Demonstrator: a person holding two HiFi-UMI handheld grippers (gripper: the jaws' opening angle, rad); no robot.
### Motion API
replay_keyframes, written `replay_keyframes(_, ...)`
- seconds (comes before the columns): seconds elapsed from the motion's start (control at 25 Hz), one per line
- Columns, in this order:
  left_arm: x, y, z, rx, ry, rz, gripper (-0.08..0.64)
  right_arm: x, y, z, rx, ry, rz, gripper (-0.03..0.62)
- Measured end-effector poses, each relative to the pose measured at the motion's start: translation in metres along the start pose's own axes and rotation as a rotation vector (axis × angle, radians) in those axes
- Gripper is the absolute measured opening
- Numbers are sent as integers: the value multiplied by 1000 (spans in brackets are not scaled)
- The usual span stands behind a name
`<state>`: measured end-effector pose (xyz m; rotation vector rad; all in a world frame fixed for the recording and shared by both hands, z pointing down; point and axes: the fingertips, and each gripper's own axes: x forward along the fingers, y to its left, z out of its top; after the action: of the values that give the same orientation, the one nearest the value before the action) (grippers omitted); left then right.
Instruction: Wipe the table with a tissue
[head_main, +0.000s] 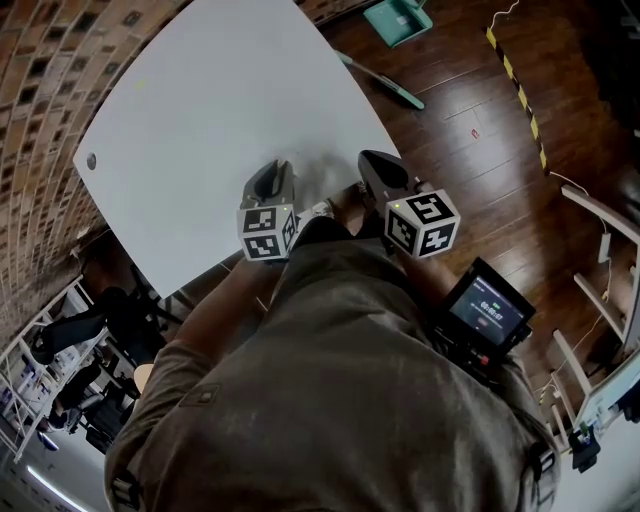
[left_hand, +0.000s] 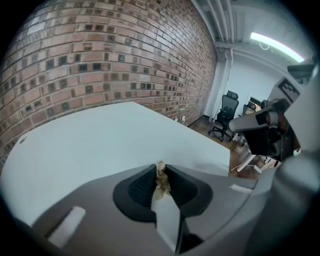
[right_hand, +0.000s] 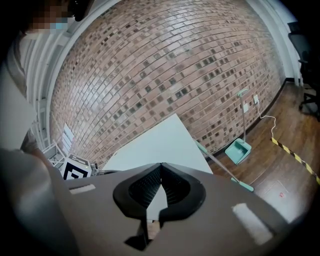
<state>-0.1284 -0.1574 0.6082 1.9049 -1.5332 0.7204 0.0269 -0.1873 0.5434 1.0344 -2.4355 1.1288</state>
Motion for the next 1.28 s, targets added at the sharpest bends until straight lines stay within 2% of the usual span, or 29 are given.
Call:
replay_keyframes(0.28,7,-9,5,36,11,-2,57,-6,-9,9,-6,-13,1,11)
replay_keyframes(0.44,4,-13,14,45,-15,-8,57,-4,-4,18,-20,-28,12,11)
replay_keyframes(0.68,24,-24,33,83,-34,-50,57,-4,-5,29,-37,-39,-5,11)
replay_keyframes(0.8,34,-30,32,117,-14,-63,57,-9,-12,30,-35,-40,-22,11)
replay_keyframes(0.96,32,-35,28,126,-4,-59,57,-16,-16,30,-36,-35,-20,11)
replay_keyframes(1.28,17,-16,18,132,3,-36,57,2,5,33,-58,-20,21,11)
